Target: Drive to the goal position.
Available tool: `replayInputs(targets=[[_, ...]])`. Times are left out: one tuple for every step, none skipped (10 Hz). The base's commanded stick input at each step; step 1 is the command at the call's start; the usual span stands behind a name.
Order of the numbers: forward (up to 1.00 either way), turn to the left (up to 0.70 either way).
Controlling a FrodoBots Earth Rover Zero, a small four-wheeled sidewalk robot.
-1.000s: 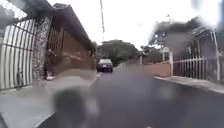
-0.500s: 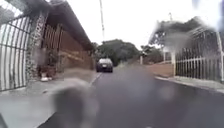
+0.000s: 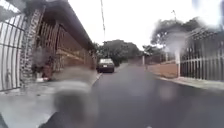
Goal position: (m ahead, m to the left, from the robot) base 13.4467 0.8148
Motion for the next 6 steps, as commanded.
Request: replayInputs(targets=[[0.7,0.0],[0.7,0.0],[0.7,0.0],[0.7,0.0],[0.7,0.0],[0.7,0.0]])
